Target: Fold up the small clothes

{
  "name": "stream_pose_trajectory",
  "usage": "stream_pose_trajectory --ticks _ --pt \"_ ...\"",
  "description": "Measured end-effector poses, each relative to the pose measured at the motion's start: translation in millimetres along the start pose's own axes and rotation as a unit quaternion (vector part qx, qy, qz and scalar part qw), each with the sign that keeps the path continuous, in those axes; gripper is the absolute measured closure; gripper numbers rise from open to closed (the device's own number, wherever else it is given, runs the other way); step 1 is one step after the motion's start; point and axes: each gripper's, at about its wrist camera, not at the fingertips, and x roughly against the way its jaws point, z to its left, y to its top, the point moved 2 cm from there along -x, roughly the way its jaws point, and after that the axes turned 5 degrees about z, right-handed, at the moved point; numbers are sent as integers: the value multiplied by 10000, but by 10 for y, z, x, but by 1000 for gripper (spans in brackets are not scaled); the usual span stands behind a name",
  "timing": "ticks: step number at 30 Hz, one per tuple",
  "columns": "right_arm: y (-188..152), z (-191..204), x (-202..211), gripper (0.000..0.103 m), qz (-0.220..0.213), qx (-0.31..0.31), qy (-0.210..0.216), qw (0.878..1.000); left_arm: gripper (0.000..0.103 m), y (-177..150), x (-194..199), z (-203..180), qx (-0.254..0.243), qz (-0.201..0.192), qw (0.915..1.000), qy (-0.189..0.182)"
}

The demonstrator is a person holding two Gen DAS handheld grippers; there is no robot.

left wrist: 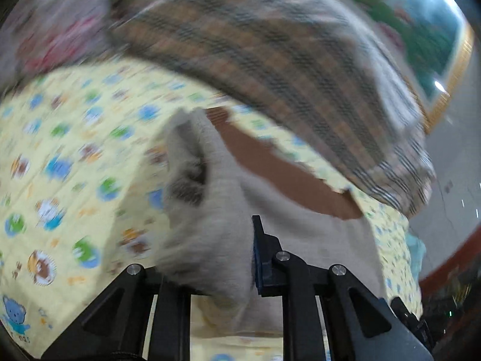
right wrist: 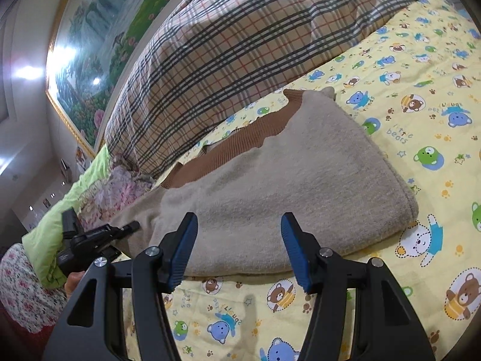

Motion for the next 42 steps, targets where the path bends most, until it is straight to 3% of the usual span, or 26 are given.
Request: stream_pose_trajectory --ticks 5,11,14,18,20,23,25,26,27,28,33,37,42 --pt "47 -57 72 44 -118 -220 133 9996 87 -90 -38 -711 -962 30 9942 -486" --pt "361 -133 98 44 -69 -681 415 9968 87 -547 -498 -1232 -1936 736 9758 -704" --pt "608 -46 -169 40 488 -510 399 9967 87 -714 -711 -1281 -2136 974 9699 -649" --pt "839 150 -693 32 1250 -143 532 9906 87 -694 -717 -1270 -2064 953 9713 -697" --pt "896 206 -936 31 1524 -45 420 9874 87 -690 -710 -1251 -2037 981 9713 -744" --pt "973 266 -1340 31 1961 -238 759 9774 87 -703 -683 -1218 -2049 979 9710 -749" --pt "996 318 -1550 31 2200 -200 654 9731 87 -706 -693 -1238 -2052 983 9710 -739" --pt "1008 336 -1636 38 2248 -195 564 9726 87 -696 -699 -1255 -2063 979 9709 -723" --pt "1018 356 -1704 69 2298 -204 603 9712 87 -699 -680 -1258 -2073 965 9709 -706" --pt "1028 371 -1754 82 2366 -196 647 9693 87 -689 -654 -1271 -2079 939 9711 -701" --pt "1295 586 -1523 87 2137 422 705 9734 87 -547 -495 -1540 -2071 669 9713 -958" --pt "1641 611 -1154 87 1747 684 605 9804 86 -505 -529 -1997 -2283 574 9632 -1301" --pt "1807 63 -914 87 1604 475 12 9859 86 -719 -926 -2380 -2403 1015 9547 -1429"
